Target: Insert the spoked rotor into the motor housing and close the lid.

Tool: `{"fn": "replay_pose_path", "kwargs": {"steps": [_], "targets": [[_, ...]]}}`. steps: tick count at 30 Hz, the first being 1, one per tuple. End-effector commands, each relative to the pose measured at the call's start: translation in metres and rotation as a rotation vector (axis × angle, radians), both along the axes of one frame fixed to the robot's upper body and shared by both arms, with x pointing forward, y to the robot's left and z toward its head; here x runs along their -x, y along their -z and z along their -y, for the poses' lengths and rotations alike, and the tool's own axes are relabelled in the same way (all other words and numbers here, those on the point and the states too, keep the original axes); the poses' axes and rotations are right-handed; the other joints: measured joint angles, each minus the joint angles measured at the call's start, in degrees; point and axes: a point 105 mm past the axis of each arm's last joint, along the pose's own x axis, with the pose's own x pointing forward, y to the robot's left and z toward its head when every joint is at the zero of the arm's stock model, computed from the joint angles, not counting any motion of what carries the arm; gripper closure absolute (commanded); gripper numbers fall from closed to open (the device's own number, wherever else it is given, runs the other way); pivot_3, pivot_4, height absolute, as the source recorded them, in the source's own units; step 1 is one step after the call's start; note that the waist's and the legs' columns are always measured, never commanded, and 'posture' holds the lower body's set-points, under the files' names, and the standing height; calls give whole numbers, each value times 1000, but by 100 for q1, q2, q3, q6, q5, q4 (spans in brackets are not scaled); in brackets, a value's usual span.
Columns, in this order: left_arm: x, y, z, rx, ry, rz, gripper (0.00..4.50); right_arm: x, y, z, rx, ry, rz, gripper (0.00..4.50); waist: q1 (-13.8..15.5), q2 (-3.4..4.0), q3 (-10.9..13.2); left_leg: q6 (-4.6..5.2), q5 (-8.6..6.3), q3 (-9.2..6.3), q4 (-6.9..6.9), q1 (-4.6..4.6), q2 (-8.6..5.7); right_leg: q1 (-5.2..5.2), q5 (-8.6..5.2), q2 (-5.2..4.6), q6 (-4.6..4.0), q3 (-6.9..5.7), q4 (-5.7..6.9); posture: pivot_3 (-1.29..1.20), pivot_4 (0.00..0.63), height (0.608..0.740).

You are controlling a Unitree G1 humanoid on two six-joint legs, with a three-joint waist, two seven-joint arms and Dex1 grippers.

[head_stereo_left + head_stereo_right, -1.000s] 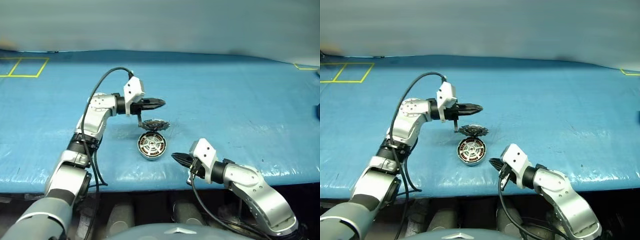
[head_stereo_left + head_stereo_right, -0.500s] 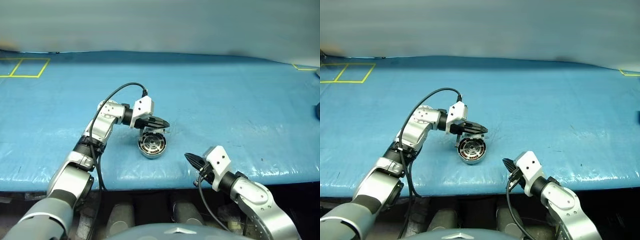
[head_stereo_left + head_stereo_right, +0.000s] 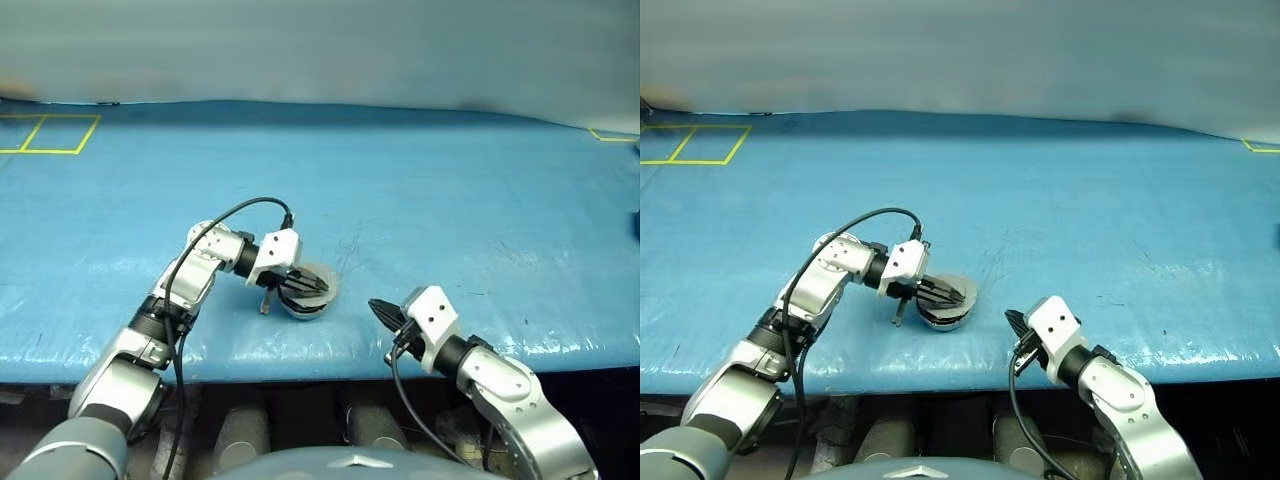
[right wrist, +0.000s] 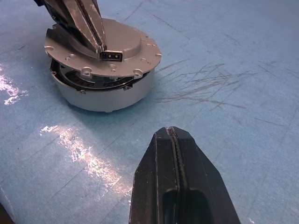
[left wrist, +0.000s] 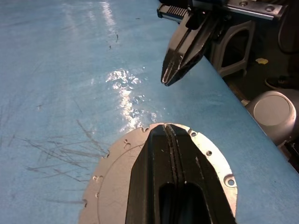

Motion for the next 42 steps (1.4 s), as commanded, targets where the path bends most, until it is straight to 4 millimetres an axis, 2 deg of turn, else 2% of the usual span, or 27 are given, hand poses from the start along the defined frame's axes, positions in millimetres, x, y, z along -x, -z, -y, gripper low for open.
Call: {"fn": "replay_pose_path", "kwargs": {"steps": [1, 8, 14, 16, 19, 22, 24, 27, 33, 36, 37, 42], "targets": [[7, -3, 3, 13, 6, 13, 4485, -3, -8, -2, 3, -13, 42, 4500, -1, 0, 0, 0, 0, 1, 1, 0, 0, 0, 0, -1, 0, 0, 0, 0, 150, 740], [19, 21, -2, -52, -4, -15, 4485, -6, -8, -3, 10, -14, 49, 4500, 1, 3, -2, 0, 0, 0, 0, 2, 2, 0, 0, 1, 0, 0, 1, 0, 150, 740], [23, 25, -5, -73, 8, 17, 4485, -9, -9, -5, 10, -24, 56, 4500, 2, 5, -4, 0, 0, 2, 2, 4, 1, 2, 0, 0, 1, 1, 1, 0, 150, 740], [21, 13, -2, -11, -13, 19, 4485, -9, -10, -6, 2, -32, 60, 4500, 1, 5, -4, 0, 0, 2, 2, 4, 2, 2, 1, 1, 1, 0, 1, 0, 150, 740], [22, -19, 3, 136, -30, 24, 4485, -9, -20, -12, -53, -58, 83, 4500, -8, 5, -3, 0, 0, 2, 2, 4, 2, 1, 1, 0, 2, 1, 2, 0, 150, 740], [31, -47, 3, 257, -34, 7, 4485, -8, -33, -18, -104, -91, 105, 4500, -10, 6, -3, 0, 0, 2, 1, 2, 6, -2, 1, 2, 2, 0, 4, 0, 150, 740], [39, -57, -1, 298, -39, 2, 4485, -8, -38, -20, -106, -110, 118, 4500, -13, 6, -3, 0, 0, 2, 0, 2, 6, -1, 1, 1, 2, 0, 5, 0, 150, 740], [44, -61, -10, 297, -101, 26, 4485, -10, -41, -25, -91, -145, 119, 4500, -23, 7, -3, 0, 0, 2, -2, 5, 7, 0, 0, 1, 1, 1, 5, 0, 150, 740], [30, -55, -33, 302, -314, 26, 4485, -24, -42, -28, -22, -168, 146, 4500, -4, 6, -2, -2, 1, 2, 4, 7, 6, 2, -1, 1, -2, -1, 6, 0, 150, 740], [15, -49, -65, 368, -548, -19, 4500, -40, -43, -41, -47, -194, 155, 3937, -61, 4, -1, -2, 1, 6, 6, 9, 5, 3, -4, -2, -8, 1, 6, 0, 150, 740], [15, -46, -74, 358, -592, -14, 4500, -42, -43, -48, -50, -229, 150, 3611, -84, 4, -1, -2, 1, 15, 4, 15, 11, 0, 1, -1, -10, 4, 7, 0, 150, 740], [26, -33, -85, 306, -646, -41, 4500, -45, -38, -66, -31, -351, 125, 1950, -70, 4, -1, -2, 1, 4, -10, 12, 10, -3, 6, 1, -13, -4, 9, 0, 150, 740]]}}
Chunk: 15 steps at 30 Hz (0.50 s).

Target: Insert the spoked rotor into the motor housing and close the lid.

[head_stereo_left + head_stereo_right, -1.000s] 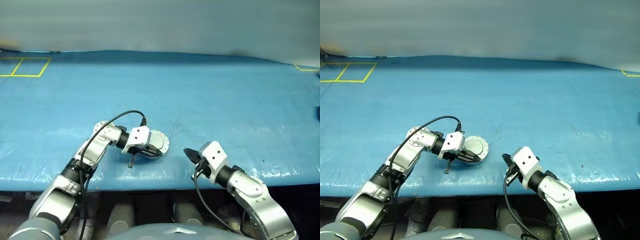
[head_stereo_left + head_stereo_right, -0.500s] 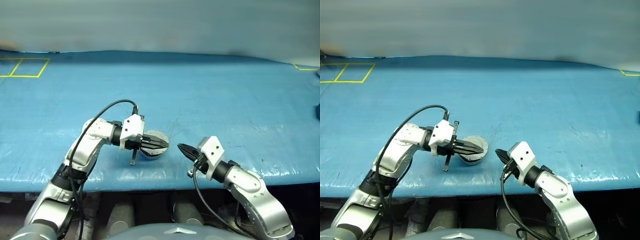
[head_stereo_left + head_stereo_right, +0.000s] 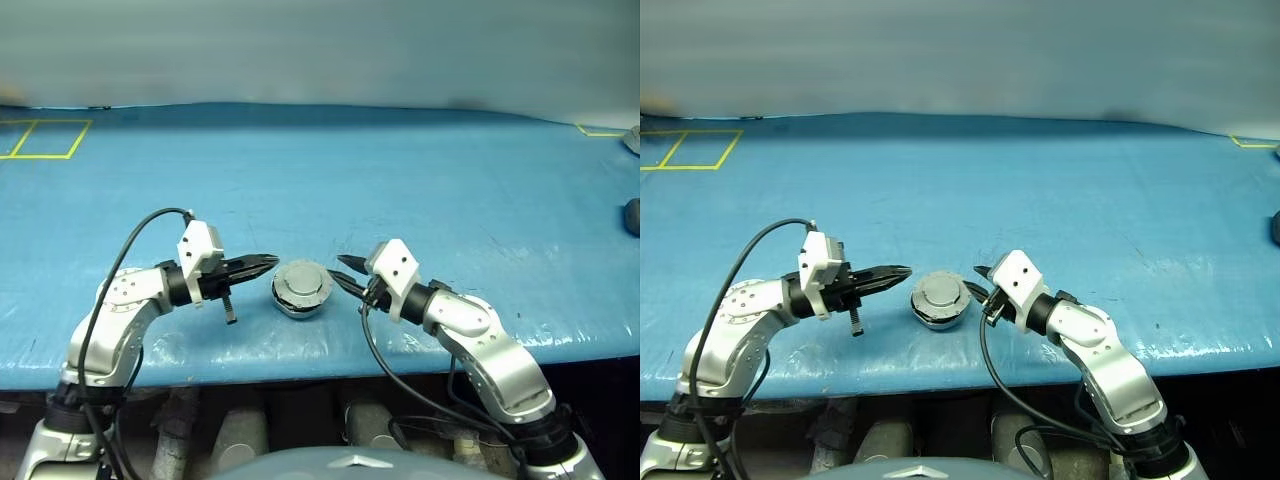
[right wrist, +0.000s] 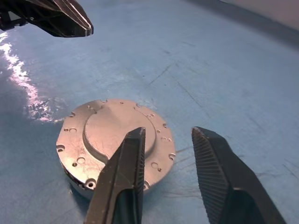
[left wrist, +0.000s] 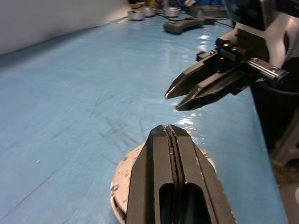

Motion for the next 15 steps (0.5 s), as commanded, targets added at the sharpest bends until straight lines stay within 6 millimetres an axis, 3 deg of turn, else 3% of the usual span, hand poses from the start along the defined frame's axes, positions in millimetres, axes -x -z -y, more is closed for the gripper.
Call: {"fn": "replay_pose_path", "kwargs": {"steps": [1, 6, 15], "targets": [[9, 0, -6, -43, -10, 13, 4500, 2, -2, -15, 12, -99, 16, 1622, 9, 0, 0, 0, 0, 1, 0, -2, 0, -1, 2, -1, -3, 1, -2, 0, 150, 740], [16, 7, -10, -26, -53, -7, 4500, 7, 7, -27, 73, -203, -13, 17, 22, 0, 1, 0, -1, 5, -1, -6, 0, -6, 10, -3, -22, 1, -7, 0, 150, 740], [28, 20, -3, -18, -68, -42, 4500, -4, 19, -30, 109, -186, -12, 17, 25, 0, 0, -1, 0, 8, 3, -3, 2, -5, 8, -1, -20, 1, -5, 0, 150, 740]]}}
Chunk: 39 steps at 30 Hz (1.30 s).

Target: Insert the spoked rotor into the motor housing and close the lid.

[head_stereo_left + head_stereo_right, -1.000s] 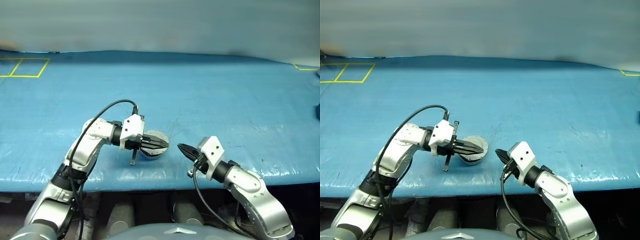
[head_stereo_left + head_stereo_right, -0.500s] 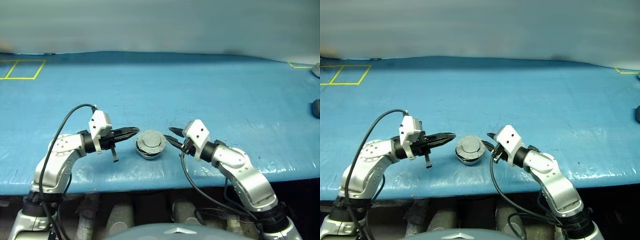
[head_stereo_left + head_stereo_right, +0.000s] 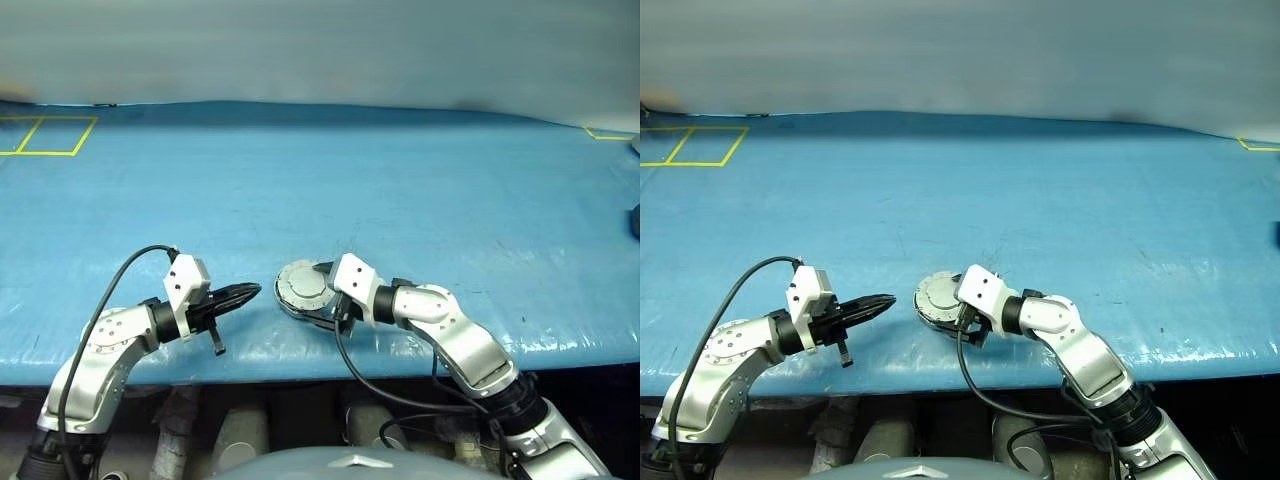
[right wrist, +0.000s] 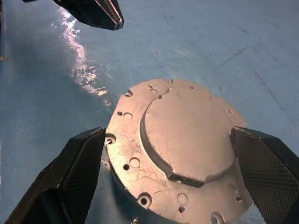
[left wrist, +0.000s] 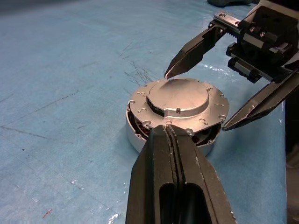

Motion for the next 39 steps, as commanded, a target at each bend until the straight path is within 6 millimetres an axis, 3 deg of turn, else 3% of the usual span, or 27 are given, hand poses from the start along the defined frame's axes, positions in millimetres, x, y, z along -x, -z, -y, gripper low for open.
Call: {"fn": "replay_pose_path", "kwargs": {"steps": [1, 10, 17, 23, 38, 39], "targets": [[2, -11, 7, 11, 15, 57, 4500, -2, -11, -5, -51, -18, 25, 17, -1, 0, 0, 0, 0, 0, 0, 0, 0, 0, 0, 0, 0, 0, 0, 0, 150, 740], [-1, -7, 4, -14, 22, 35, 4500, 8, -35, -5, -209, -46, -62, 17, -1, 1, 0, 0, 0, 0, -2, 0, 0, 0, 0, 0, 2, 0, 0, 0, 150, 740], [-6, -13, 7, -4, 37, 50, 4500, 0, -28, -6, -206, 28, -36, 17, -5, 1, 0, 0, 0, 1, -2, -1, 0, -2, 0, 0, 3, 0, 0, 0, 150, 740], [-6, -14, 7, -11, 44, 52, 4500, 1, -7, -6, -130, 26, -56, 17, -15, 1, 1, 0, 0, 4, -3, -1, 0, -4, 0, -1, 3, 1, 0, 0, 150, 740], [-7, -15, 8, 14, 19, 57, 4500, -1, -4, -13, -184, 25, -92, 17, -77, 1, 1, 0, 0, 2, -5, 0, 1, -3, 0, 0, 3, 1, 0, 0, 150, 740], [-7, -15, 8, 13, 19, 57, 4500, 0, -4, -13, -181, 18, -91, 401, -82, 1, 1, 0, 0, 2, -5, 0, 1, -4, 0, 0, 3, 1, 0, 0, 150, 740]]}}
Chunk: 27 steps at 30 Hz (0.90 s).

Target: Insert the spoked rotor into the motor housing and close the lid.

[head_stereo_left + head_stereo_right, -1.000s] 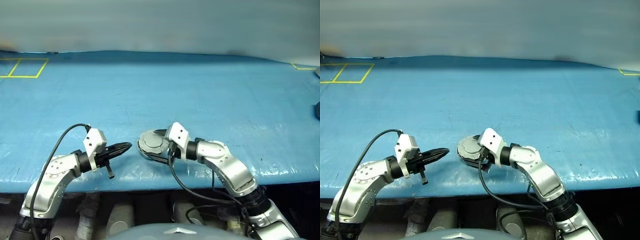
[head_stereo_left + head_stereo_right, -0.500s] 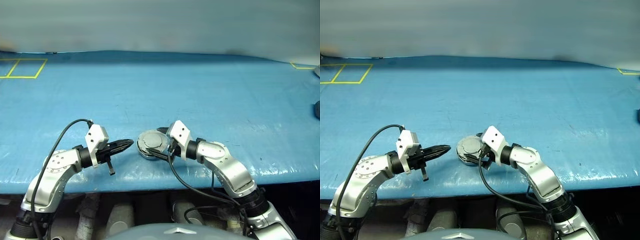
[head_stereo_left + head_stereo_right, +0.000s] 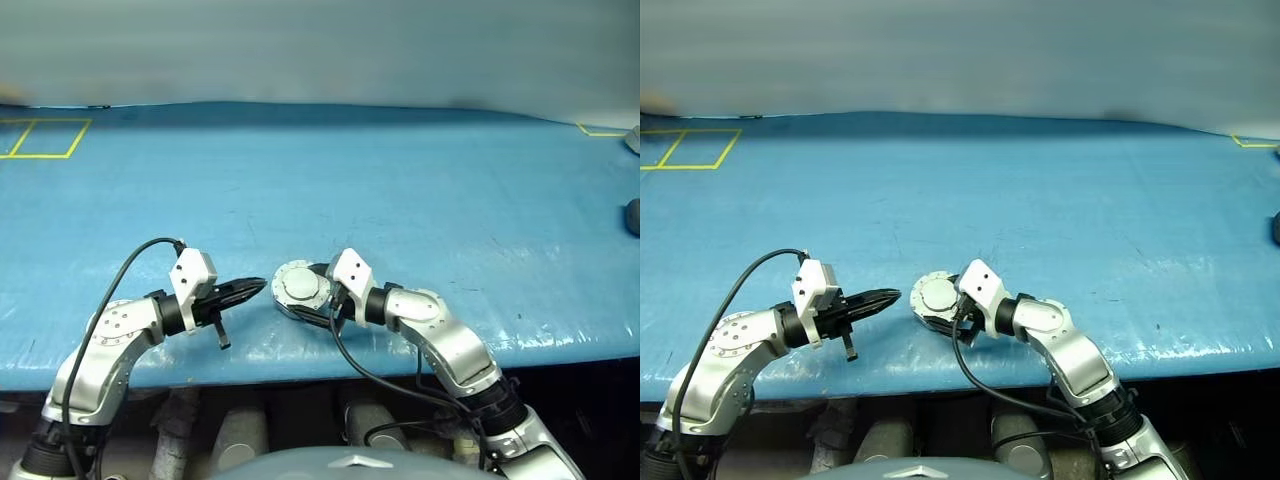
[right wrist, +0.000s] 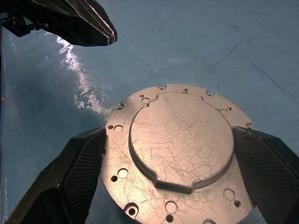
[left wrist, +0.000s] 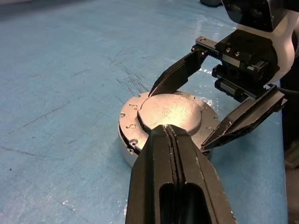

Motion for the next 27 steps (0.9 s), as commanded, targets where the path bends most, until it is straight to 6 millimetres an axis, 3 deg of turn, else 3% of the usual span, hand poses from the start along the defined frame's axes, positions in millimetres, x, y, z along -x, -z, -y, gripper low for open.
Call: {"fn": "replay_pose_path", "kwargs": {"steps": [1, 4, 27], "targets": [[0, -6, 1, 14, 0, 25, 4500, 3, -8, -4, -24, -37, 35, 637, -8, 0, 0, 0, 0, 0, 0, 0, 0, 0, 0, 0, 0, 0, 0, 0, 150, 740], [0, -6, 2, 16, 1, 26, 4500, 7, -1, -4, 19, -57, 36, 1409, -12, 0, 0, 0, 0, 0, -1, 0, -1, 0, 0, 0, 0, 0, 0, 0, 150, 740], [-7, -1, 13, -6, 21, 24, 4500, -5, 34, 16, 153, 71, 33, 1408, -43, -1, -4, -4, 3, 3, 2, 30, 0, 21, -13, 1, 13, 3, 8, 0, 150, 740]]}}
